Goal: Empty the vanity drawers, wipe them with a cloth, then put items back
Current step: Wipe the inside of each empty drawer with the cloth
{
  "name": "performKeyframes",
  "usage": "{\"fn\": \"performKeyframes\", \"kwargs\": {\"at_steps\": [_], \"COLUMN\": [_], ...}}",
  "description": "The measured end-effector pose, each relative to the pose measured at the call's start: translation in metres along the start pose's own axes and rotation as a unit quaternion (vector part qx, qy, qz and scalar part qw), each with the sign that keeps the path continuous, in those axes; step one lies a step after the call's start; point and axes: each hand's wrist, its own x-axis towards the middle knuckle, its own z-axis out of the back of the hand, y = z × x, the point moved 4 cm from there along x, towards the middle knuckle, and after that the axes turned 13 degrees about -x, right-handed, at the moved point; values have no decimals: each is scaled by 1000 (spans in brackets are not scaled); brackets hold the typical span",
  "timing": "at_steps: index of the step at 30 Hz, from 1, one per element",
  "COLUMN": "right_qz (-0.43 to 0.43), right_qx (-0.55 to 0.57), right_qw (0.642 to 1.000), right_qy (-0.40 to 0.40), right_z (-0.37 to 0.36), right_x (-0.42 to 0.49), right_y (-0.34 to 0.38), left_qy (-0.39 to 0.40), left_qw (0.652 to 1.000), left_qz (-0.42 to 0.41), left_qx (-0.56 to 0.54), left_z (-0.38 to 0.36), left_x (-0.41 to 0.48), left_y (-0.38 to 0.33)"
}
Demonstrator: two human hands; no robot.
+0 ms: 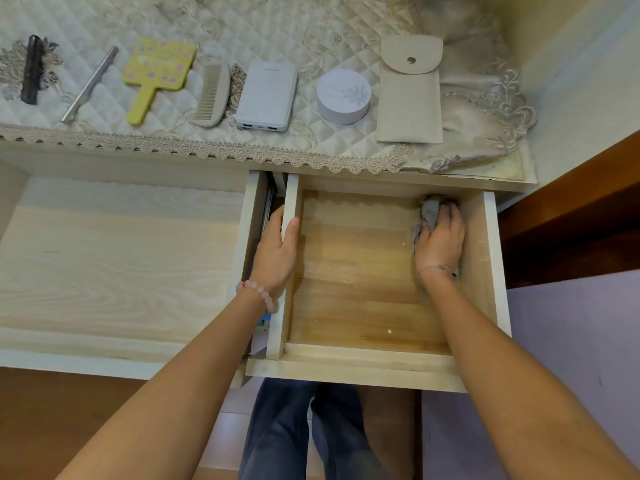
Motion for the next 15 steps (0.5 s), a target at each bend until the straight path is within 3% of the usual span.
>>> {"fn": "performKeyframes", "kwargs": {"at_steps": [10, 15], "right_qz": [73, 207], "right_qx": [95, 131], "right_qw": [992, 961], "right_qy": [50, 130], "right_z": [-12, -35], "right_x": [-16, -49], "right_y": [39, 125], "left_qy": [-21, -20], "left_qw": [999, 1000], "left_qz": [12, 6], "left_qx": [-27, -15], "left_z": [0, 0], "left_x": [-2, -2], "left_y": [1, 0]}}
